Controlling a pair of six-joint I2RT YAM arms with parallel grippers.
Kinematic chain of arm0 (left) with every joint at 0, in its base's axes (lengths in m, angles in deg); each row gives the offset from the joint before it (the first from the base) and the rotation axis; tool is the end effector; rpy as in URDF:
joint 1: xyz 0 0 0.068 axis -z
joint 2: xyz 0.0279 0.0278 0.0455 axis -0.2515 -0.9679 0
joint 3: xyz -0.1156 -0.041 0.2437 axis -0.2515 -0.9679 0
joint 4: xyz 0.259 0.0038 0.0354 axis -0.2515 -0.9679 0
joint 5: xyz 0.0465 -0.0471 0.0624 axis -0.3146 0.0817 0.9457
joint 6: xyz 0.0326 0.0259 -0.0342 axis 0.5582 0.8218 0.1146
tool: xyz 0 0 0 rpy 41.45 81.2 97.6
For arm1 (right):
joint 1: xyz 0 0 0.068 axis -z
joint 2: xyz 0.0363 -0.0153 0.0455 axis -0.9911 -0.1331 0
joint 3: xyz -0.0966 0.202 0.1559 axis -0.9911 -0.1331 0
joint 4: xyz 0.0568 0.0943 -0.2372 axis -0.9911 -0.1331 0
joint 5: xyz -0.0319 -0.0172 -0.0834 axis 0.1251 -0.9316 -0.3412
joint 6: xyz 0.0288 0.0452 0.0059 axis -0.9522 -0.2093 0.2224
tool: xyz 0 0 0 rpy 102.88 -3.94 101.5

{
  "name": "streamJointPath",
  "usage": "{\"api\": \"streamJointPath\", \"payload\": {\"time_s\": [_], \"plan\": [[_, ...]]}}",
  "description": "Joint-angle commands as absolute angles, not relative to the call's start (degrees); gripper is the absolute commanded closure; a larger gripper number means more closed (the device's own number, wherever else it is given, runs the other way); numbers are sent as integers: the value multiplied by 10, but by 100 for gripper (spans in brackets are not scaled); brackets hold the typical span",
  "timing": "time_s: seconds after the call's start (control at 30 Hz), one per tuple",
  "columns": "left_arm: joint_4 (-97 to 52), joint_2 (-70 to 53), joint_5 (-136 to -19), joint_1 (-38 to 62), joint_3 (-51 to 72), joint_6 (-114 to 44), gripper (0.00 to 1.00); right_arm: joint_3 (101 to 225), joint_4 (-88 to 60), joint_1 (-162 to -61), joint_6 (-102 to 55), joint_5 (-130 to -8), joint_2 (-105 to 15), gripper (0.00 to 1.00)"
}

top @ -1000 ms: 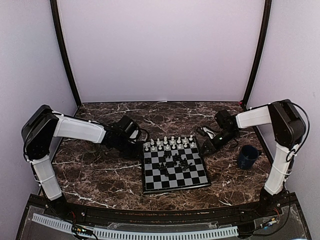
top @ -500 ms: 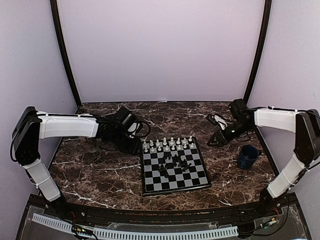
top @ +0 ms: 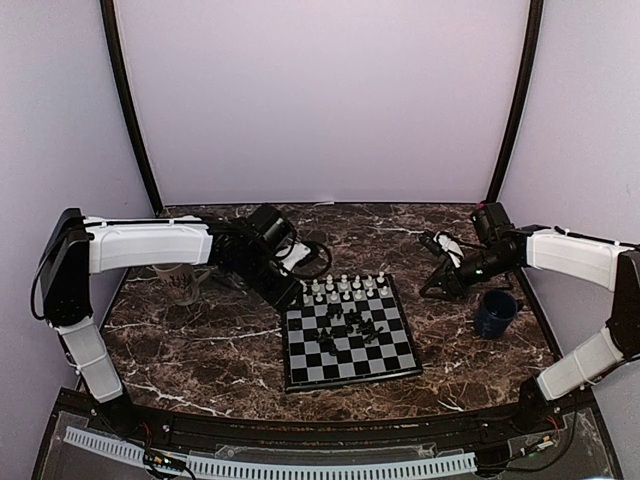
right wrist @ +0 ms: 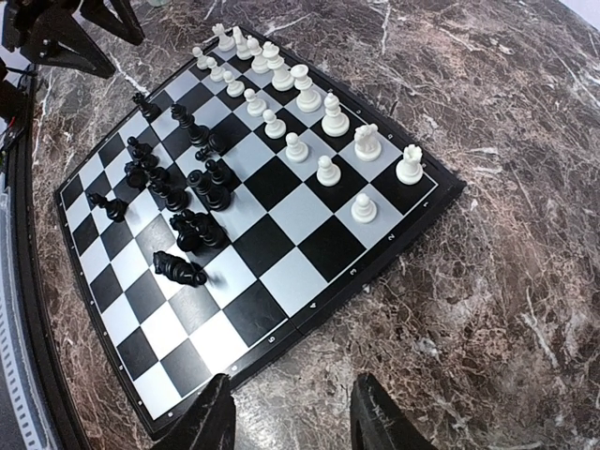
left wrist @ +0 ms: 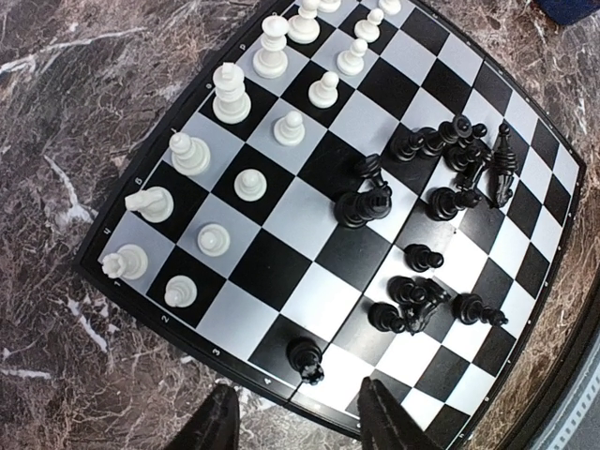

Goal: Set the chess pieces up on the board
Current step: Pick up the rook from the chessboard.

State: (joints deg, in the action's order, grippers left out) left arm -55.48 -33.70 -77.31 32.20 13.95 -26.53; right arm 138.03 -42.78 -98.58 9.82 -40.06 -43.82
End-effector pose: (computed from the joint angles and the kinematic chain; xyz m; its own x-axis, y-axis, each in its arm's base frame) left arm 0.2557 -0.2790 0.2307 -0.6074 0.5742 -0.5490 0.7450 0.6517 -0.1427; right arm 0.2540 0.0959 0.2176 -0.5034 -0.5182 -0.6914 -0.8303 0.5115 0.2212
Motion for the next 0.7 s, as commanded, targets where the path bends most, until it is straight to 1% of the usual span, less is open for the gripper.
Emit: {"api": "streamJointPath", "payload": {"time_s": [0.0,0.13,0.47,0.67], "plan": [[-600,-363,-793,332,160,-226,52,1373,-407,-986,114,-389,-442,57],[-608,-386,-773,343,173,-223,53,1374,-407,-985,116,-396,-448,57],[-628,-415,-751,349,190,-212,66,1372,-404,-985,119,-401,-454,57],[-636,-420,-736,350,191,-208,71,1372,-403,-986,119,-402,-459,57]]}}
